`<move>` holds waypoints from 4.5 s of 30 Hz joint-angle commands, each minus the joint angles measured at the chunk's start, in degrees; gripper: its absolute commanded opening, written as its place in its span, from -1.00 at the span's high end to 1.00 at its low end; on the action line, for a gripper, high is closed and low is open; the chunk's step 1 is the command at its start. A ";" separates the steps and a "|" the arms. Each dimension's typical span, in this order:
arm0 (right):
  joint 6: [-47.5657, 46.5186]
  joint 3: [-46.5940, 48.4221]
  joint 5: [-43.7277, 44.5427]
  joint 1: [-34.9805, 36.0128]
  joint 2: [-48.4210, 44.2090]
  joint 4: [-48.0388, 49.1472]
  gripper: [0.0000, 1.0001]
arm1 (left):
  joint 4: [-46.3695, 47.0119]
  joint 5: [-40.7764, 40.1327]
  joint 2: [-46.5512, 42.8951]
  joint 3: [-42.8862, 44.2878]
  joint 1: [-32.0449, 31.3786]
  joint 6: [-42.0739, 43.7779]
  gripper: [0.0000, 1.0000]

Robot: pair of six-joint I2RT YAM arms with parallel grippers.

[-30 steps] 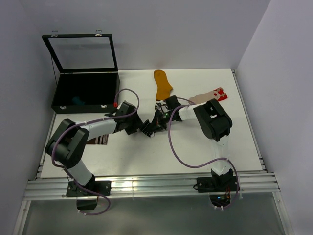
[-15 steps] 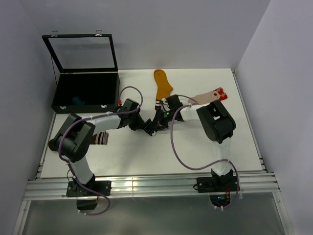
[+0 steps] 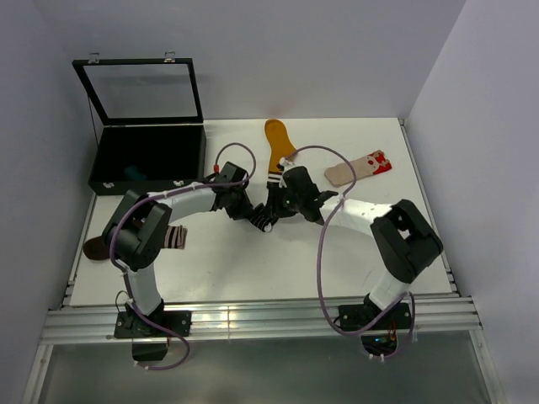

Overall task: Roll the socks
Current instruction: Roll the sock at the center of the board.

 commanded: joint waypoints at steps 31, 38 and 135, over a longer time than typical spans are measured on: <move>-24.52 -4.35 31.83 21.47 5.94 10.04 0.09 | -6.12 -0.39 3.45 4.66 -0.01 5.69 0.34; -19.60 -2.68 34.82 20.94 10.78 4.16 0.25 | -5.86 -0.31 2.84 4.40 -0.01 5.61 0.33; -21.80 -6.81 35.78 21.64 0.93 10.75 0.02 | 0.03 -6.20 -0.59 1.23 -5.90 -0.28 0.40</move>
